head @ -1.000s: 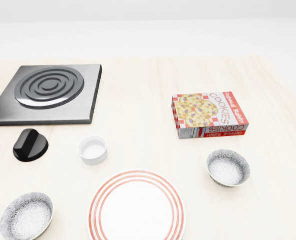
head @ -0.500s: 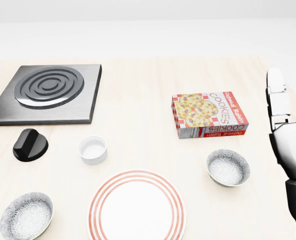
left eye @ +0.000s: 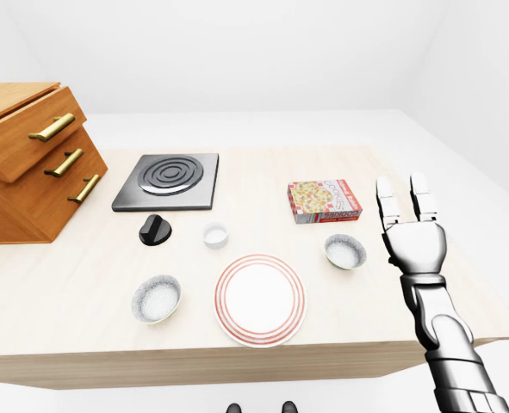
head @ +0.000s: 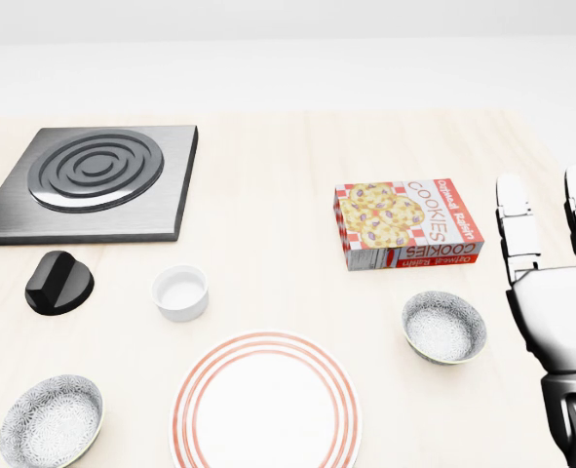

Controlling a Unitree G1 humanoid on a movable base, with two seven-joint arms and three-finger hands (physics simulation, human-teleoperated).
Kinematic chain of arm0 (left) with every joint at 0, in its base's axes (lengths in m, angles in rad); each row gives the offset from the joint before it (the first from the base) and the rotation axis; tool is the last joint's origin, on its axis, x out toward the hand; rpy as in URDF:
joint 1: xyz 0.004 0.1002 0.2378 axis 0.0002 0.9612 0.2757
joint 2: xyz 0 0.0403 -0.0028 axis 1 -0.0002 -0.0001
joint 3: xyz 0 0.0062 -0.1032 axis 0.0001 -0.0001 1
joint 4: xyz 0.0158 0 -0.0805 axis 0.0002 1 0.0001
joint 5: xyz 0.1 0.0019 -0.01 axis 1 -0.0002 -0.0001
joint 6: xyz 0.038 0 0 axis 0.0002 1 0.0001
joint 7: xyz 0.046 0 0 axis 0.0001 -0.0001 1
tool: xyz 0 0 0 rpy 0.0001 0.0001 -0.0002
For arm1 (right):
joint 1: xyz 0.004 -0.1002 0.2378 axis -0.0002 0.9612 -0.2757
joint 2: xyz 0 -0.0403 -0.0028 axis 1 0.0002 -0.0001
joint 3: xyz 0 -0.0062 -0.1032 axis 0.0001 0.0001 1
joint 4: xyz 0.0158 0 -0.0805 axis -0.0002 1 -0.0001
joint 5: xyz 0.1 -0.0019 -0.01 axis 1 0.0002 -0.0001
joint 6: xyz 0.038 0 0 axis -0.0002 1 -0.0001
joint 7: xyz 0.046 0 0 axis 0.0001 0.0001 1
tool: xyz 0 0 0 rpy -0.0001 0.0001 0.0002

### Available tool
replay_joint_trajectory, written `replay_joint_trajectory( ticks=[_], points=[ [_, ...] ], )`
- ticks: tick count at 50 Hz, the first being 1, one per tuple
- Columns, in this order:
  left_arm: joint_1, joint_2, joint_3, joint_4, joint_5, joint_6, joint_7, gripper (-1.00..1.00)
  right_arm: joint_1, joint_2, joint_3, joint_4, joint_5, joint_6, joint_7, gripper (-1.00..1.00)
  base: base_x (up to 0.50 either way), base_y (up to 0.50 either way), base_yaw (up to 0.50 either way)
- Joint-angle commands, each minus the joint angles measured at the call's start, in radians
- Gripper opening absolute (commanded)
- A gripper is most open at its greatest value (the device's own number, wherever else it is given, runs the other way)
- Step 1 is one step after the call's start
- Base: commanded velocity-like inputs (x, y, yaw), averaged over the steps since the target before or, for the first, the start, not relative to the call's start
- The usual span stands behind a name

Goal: Pick the akita bowl next to the plate and place it on the plate.

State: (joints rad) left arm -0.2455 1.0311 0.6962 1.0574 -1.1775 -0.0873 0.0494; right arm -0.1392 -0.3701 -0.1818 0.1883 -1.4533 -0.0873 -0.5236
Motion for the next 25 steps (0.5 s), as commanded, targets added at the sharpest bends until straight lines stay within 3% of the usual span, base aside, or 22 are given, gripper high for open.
replay_joint_trajectory(
  ticks=[1, 25],
  points=[
    [0.001, -0.001, 0.002, 0.002, 0.001, 0.000, -0.003, 1.00, 0.023, 0.019, 0.036, 0.041, -0.031, 0.000, 0.000, 1.00, 0.00, 0.00, 0.00],
    [0.009, -0.007, 0.000, -0.018, 0.004, 0.000, 0.012, 1.00, -0.057, 0.008, 0.106, 0.294, -0.017, 0.000, 0.000, 1.00, 0.00, 0.00, 0.00]
  ],
)
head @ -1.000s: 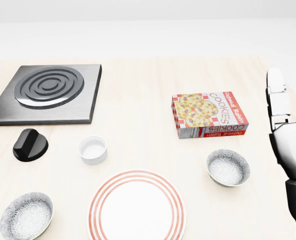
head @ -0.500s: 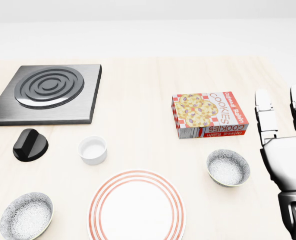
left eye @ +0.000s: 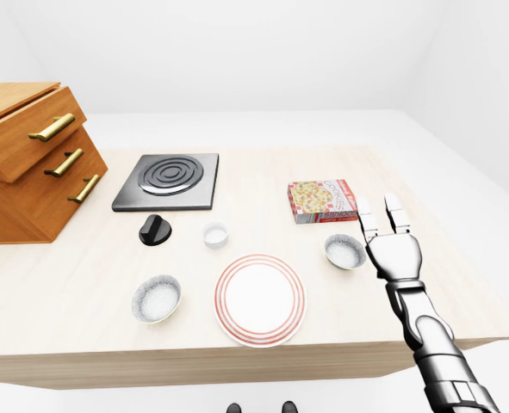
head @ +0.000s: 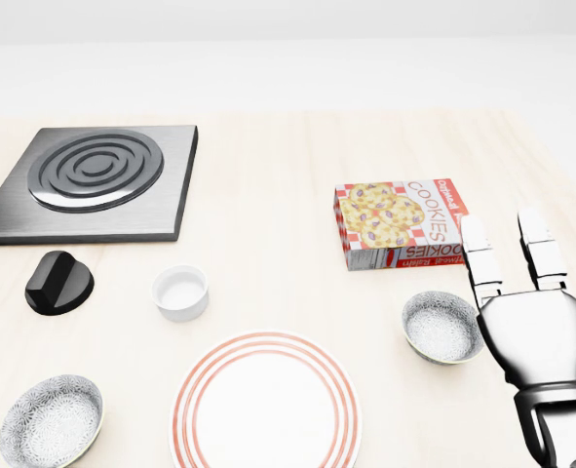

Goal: Pick the akita bowl next to the plate and place it on the plate.

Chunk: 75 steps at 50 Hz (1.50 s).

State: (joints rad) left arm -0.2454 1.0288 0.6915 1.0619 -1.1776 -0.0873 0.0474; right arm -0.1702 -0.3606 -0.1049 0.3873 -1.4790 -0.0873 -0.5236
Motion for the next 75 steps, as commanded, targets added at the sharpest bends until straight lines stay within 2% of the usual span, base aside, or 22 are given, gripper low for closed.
replay_joint_trajectory(
  ticks=[1, 25, 59, 75],
  points=[
    [0.009, -0.005, 0.006, -0.022, 0.006, 0.000, 0.014, 1.00, -0.029, -0.003, 0.030, 0.102, 0.011, 0.000, 0.000, 1.00, 0.00, 0.00, 0.00],
    [0.000, -0.008, 0.003, -0.013, 0.018, 0.000, 0.015, 1.00, -0.099, -0.009, 0.086, 0.299, 0.060, 0.000, 0.000, 1.00, 0.00, 0.00, 0.00],
    [-0.008, -0.006, -0.007, 0.019, 0.009, 0.000, -0.003, 1.00, -0.116, 0.025, 0.109, 0.300, 0.101, 0.000, 0.000, 1.00, 0.00, 0.00, 0.00],
    [-0.010, -0.004, -0.013, 0.026, 0.003, 0.000, -0.005, 1.00, -0.165, 0.027, 0.125, 0.425, 0.133, 0.000, 0.000, 1.00, 0.00, 0.00, 0.00]
  ],
)
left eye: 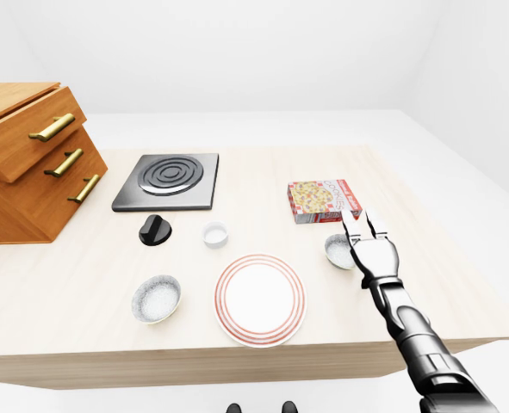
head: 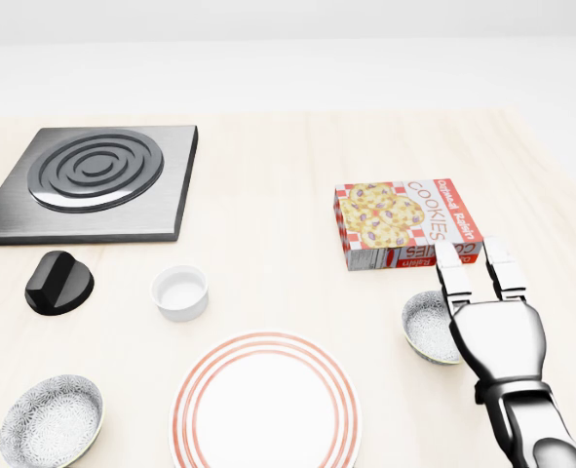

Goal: Pick the akita bowl next to the plate and place it on the plate.

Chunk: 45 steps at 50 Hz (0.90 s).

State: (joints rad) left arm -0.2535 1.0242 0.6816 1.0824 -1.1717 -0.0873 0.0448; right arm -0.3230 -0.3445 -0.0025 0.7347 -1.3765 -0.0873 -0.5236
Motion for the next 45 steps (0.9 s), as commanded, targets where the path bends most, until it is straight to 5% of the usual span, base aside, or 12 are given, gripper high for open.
replay_joint_trajectory(
  ticks=[1, 25, 26, 27, 28, 45],
  points=[
    [-0.002, 0.001, -0.003, 0.007, -0.003, 0.000, -0.003, 1.00, -0.015, 0.012, 0.025, 0.086, 0.030, 0.000, 0.000, 1.00, 0.00, 0.00, 0.00],
    [0.011, -0.005, 0.008, -0.022, 0.003, 0.000, 0.012, 1.00, 0.043, 0.032, 0.032, 0.004, 0.044, 0.000, 0.000, 1.00, 0.00, 0.00, 0.00],
    [0.012, -0.005, 0.008, -0.024, 0.003, 0.000, 0.013, 1.00, 0.043, 0.034, 0.031, 0.002, 0.043, 0.000, 0.000, -0.32, 0.00, 0.00, 0.00],
    [0.012, -0.005, 0.008, -0.026, 0.004, 0.000, 0.015, 1.00, 0.045, 0.035, 0.028, -0.008, 0.046, 0.000, 0.000, -0.87, 0.00, 0.00, 0.00],
    [0.012, -0.006, 0.008, -0.027, 0.005, 0.000, 0.015, 1.00, 0.046, 0.036, 0.027, -0.009, 0.046, 0.000, 0.000, -1.00, 0.00, 0.00, 0.00],
    [0.005, -0.003, 0.003, -0.010, 0.003, 0.000, 0.006, 1.00, 0.065, 0.042, 0.019, -0.041, 0.046, 0.000, 0.000, -1.00, 0.00, 0.00, 0.00]
  ],
)
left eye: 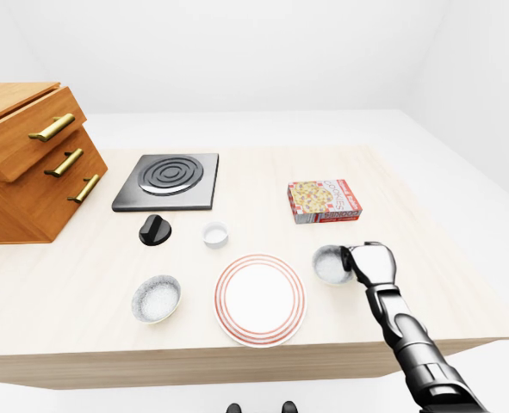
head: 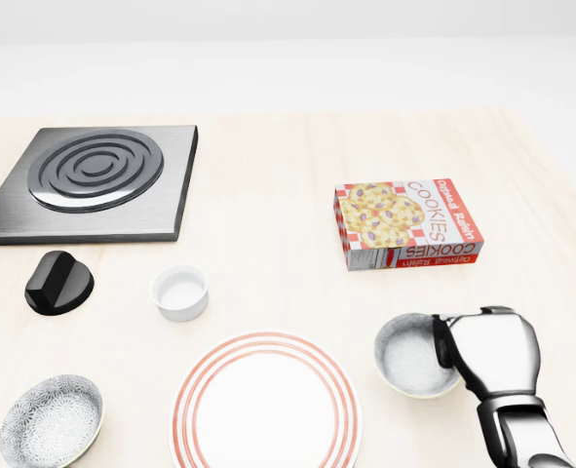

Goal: Pick the akita bowl next to the plate and place it on the plate.

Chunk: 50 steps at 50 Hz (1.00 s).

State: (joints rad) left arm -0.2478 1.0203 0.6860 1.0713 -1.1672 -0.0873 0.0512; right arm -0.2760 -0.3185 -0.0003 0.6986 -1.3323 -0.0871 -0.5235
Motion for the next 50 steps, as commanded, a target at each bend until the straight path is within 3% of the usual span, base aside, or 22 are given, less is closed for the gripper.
replay_joint_trajectory(
  ticks=[1, 10, 17, 26, 50],
  points=[
    [0.000, 0.000, -0.002, 0.001, -0.001, 0.000, 0.000, 1.00, 0.016, 0.015, 0.016, -0.001, 0.002, 0.000, 0.000, -1.00, 0.00, 0.00, 0.00],
    [0.000, -0.001, -0.002, -0.004, -0.003, 0.000, -0.003, 1.00, 0.035, -0.003, -0.025, -0.106, 0.037, 0.000, 0.000, -1.00, 0.00, 0.00, 0.00],
    [-0.005, -0.006, -0.006, -0.003, 0.004, 0.000, -0.005, 1.00, 0.057, -0.029, -0.069, -0.272, -0.033, 0.000, 0.000, -1.00, 0.00, 0.00, 0.00],
    [-0.015, -0.009, -0.014, 0.016, 0.005, 0.000, -0.018, 1.00, 0.060, -0.039, -0.140, -0.382, 0.039, 0.000, 0.000, -1.00, 0.00, 0.00, 0.00],
    [-0.007, -0.016, -0.012, -0.009, 0.012, 0.000, -0.005, 1.00, 0.112, 0.043, -0.153, -0.729, 0.063, 0.000, 0.000, -1.00, 0.00, 0.00, 0.00]
  ],
)
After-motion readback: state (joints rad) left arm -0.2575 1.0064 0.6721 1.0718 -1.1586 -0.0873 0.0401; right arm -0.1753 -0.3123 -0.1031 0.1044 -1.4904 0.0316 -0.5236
